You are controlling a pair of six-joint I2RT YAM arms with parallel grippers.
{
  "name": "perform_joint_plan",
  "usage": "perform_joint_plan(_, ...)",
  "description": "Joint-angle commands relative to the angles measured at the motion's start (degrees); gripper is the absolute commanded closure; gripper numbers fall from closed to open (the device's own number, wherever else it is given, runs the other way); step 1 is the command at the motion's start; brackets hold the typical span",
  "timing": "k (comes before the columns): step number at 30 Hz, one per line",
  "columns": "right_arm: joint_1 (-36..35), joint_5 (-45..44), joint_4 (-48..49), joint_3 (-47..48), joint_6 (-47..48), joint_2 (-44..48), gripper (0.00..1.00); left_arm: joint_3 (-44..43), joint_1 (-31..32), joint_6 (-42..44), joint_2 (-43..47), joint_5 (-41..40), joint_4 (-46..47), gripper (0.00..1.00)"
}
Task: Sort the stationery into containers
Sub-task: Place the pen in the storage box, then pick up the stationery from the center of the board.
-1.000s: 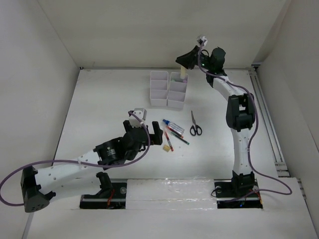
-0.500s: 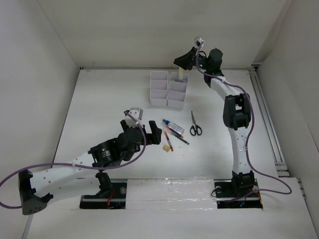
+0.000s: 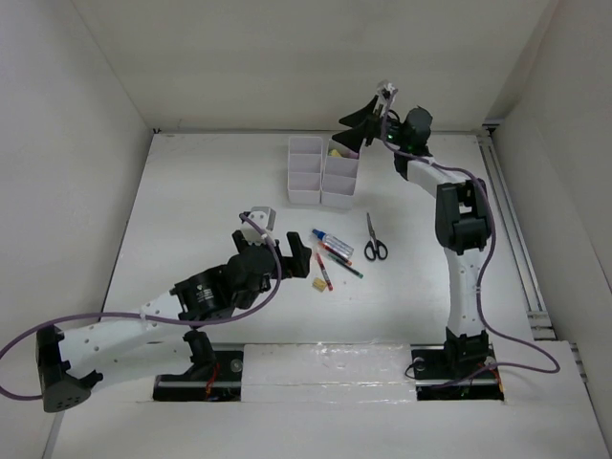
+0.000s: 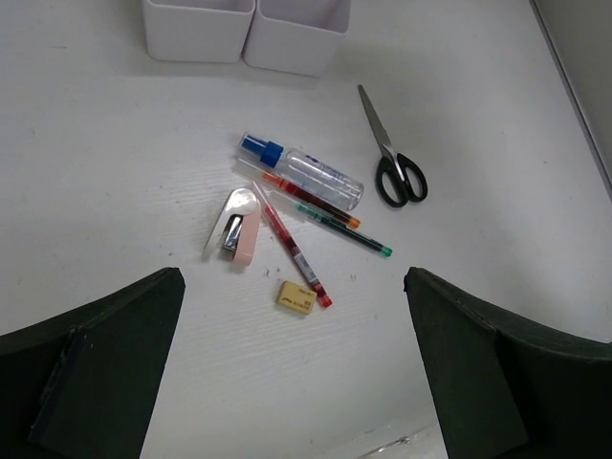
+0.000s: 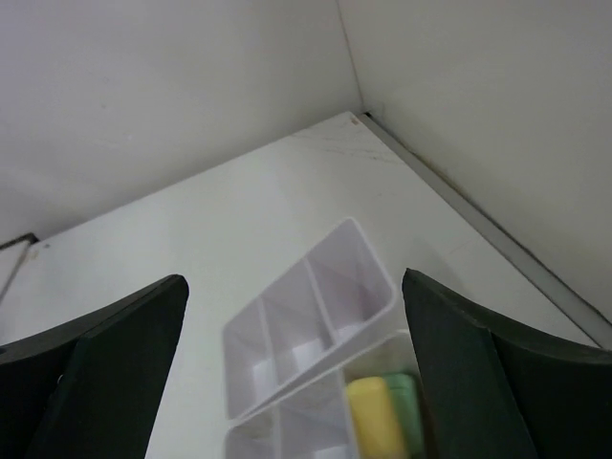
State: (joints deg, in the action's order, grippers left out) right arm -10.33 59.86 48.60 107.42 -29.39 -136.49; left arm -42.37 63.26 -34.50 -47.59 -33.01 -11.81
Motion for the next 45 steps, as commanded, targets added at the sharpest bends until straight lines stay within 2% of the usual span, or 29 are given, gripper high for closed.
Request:
perform_joint_plan(1, -0.4, -1.7, 20.4, -7.5, -7.2, 12.6, 0.00, -1.7, 0.2, -0.5, -1.3, -0.3, 0.8, 0.00)
perform_joint_plan(2, 0.2, -2.6, 22.7, -13.3, -8.8, 14.7, 0.00, -2.4, 0.2, -1.0, -1.3, -0.3, 0.1, 0.00)
perform_joint_plan(4, 0.2, -3.9, 26.8, -18.9, -12.4, 20.8, 0.00, -3.1, 0.2, -2.5, -2.0, -0.3, -0.7, 0.00)
perform_joint_plan(6, 0.8, -3.9, 25.1, -26.0, -12.4, 27.0, 0.00, -4.7, 0.2, -3.7, -3.4, -0.8, -2.5, 0.00)
perform_joint_plan(9, 0.8, -8.0, 3.6, -32.9, -5.1, 33.4, 0.00, -7.8, 0.2, -8.1, -4.8, -3.1, -7.0, 0.00)
perform_joint_plan(10, 0.8, -9.7, -4.0, -34.2, 3.3, 37.6, 0.00, -8.8, 0.2, -9.8, -5.7, -3.9, -8.6, 0.00)
perform_joint_plan(11, -0.2, -11.5, -16.7, -35.4, 8.0, 39.7, 0.00, -9.7, -0.3, -13.5, -6.4, -5.7, -10.2, 0.00)
perform_joint_plan(14, -5.3, -24.6, -34.0, -40.8, 21.5, 48.0, 0.00, -13.0, -1.5, -20.5, -6.9, -8.2, -17.9, 0.00)
perform_joint_plan(15, -6.5, -30.5, -35.0, -42.8, 22.3, 50.2, 0.00, -13.0, -3.3, -21.8, -6.9, -7.0, -18.5, 0.00)
perform_joint_plan(17, -7.9, -35.4, -36.3, -48.5, 20.4, 57.1, 0.00, -13.5, -3.3, -22.6, -6.9, -6.3, -18.0, 0.00)
perform_joint_plan(18, -8.0, -42.1, -39.7, -50.4, 19.4, 61.8, 0.00, -14.3, -3.3, -24.0, -8.1, -4.9, -17.1, 0.00)
perform_joint_plan(19, -8.6, -46.2, -41.9, -50.4, 18.7, 61.9, 0.00, -14.3, -3.3, -24.9, -9.0, -4.9, -17.1, 0.00)
perform_joint_plan(20, -9.4, -50.3, -44.2, -50.4, 18.7, 66.3, 0.00, -15.6, -3.3, -25.9, -10.1, -4.3, -17.1, 0.00)
perform_joint_plan(22, -11.1, -59.0, -52.1, -49.4, 20.7, 69.6, 0.00, -17.6, -3.3, -28.0, -14.3, -4.3, -17.7, 0.00)
perform_joint_plan(23, -12.8, -60.5, -54.9, -46.6, 22.2, 70.6, 0.00, -20.1, -3.3, -29.3, -16.0, -4.3, -19.9, 0.00)
perform_joint_plan(25, -14.0, -61.1, -63.0, -43.4, 26.6, 71.1, 0.00, -22.4, -3.3, -33.7, -20.0, -5.5, -22.0, 0.00)
perform_joint_plan(28, -16.6, -57.5, -67.1, -41.8, 30.3, 69.2, 0.00, -25.9, -3.3, -38.8, -21.7, -7.0, -25.5, 0.00)
perform_joint_plan(32, -21.2, -54.8, -69.6, -41.8, 31.8, 60.3, 0.06, -26.5, -3.3, -45.4, -20.4, -11.3, -30.4, 0.00)
perform_joint_plan(35, -25.8, -55.1, -69.0, -44.0, 31.2, 53.9, 0.07, -27.1, -4.5, -45.4, -19.6, -13.9, -31.9, 0.00)
perform_joint_plan(36, -26.8, -56.8, -67.9, -44.6, 30.6, 52.5, 0.07, -27.1, -7.9, -41.0, -18.4, -12.3, -31.9, 0.00)
perform_joint_plan(38, -28.3, -56.9, -65.7, -45.8, 30.0, 49.2, 0.10, -24.6, -13.2, -35.0, -17.1, -7.7, -25.9, 0.00)
perform_joint_plan(39, -29.0, -56.9, -63.5, -46.4, 30.0, 48.3, 0.12, -23.3, -18.6, -32.1, -15.3, -1.9, -23.5, 0.00)
perform_joint_plan(40, -29.0, -56.9, -62.8, -46.4, 30.0, 47.3, 0.14, -21.9, -21.1, -26.6, -14.3, 0.7, -18.7, 0.00)
perform_joint_plan(43, -29.0, -56.9, -60.6, -46.4, 29.5, 44.5, 0.17, -17.2, -28.2, -22.3, -12.3, 7.9, -15.4, 0.00)
perform_joint_plan(45, -29.0, -56.3, -60.0, -45.9, 29.5, 43.2, 0.18, -15.9, -28.7, -20.7, -11.7, 7.9, -15.3, 0.00)
